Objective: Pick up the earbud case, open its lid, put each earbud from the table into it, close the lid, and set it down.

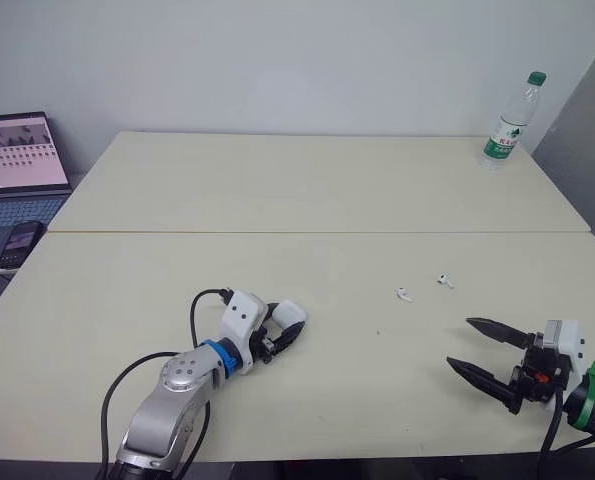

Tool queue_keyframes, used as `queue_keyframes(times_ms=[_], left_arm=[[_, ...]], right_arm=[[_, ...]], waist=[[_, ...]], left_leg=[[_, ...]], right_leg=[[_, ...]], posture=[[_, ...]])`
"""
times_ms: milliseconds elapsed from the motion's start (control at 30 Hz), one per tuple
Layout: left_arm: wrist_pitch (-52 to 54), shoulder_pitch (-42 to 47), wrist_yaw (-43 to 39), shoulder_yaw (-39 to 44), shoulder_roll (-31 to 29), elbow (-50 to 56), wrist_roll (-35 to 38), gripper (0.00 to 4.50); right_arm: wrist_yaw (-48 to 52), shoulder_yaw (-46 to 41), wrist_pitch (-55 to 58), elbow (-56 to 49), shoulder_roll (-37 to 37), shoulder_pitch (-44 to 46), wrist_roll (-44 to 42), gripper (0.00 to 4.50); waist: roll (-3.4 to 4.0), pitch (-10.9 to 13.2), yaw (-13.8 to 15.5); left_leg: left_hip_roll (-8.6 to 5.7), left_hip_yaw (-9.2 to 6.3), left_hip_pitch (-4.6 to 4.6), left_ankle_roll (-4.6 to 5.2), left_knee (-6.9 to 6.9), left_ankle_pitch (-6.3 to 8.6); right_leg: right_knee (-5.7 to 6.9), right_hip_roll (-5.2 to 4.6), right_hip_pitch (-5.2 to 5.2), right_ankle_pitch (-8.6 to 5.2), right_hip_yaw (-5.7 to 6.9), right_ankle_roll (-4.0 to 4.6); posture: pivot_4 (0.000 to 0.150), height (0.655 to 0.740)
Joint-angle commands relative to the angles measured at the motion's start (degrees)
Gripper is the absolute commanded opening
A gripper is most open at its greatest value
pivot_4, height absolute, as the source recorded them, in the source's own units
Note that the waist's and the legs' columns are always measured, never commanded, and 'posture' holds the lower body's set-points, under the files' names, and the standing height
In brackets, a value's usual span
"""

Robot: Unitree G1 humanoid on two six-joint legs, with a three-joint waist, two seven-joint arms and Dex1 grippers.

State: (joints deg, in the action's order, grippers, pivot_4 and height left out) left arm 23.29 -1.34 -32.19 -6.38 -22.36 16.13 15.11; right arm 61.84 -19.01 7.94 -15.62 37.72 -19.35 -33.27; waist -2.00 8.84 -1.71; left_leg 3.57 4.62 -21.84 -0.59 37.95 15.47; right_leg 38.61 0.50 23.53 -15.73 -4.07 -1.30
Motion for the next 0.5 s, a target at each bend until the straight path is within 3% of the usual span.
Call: queue_keyframes(times_ms=[33, 500], left_arm=[[-1.11, 0.37, -0.15, 1.13, -0.30, 0.87, 0.07, 2.76], [-10.84, 16.15, -2.46, 6.33, 2.85, -7.68, 2.66, 2.76]], right_arm=[[0.32, -0.36, -1.06, -1.13, -0.08, 0.91, -0.53, 4.50], [-12.03, 3.64, 14.25, -10.36, -1.87, 16.07, -10.08, 4.50]], waist=[[0.00, 0.00, 0.00], [-0.01, 0.01, 0.01]], left_leg=[[0.00, 0.00, 0.00, 0.00, 0.00, 0.00], [-0.02, 0.01, -0.05, 0.00, 0.03, -0.01]], right_leg=[[0.00, 0.00, 0.00, 0.00, 0.00, 0.00], [0.00, 0.25, 0.00, 0.09, -0.03, -0.01]], posture=[[0.150, 0.7362], [0.150, 0.7362]])
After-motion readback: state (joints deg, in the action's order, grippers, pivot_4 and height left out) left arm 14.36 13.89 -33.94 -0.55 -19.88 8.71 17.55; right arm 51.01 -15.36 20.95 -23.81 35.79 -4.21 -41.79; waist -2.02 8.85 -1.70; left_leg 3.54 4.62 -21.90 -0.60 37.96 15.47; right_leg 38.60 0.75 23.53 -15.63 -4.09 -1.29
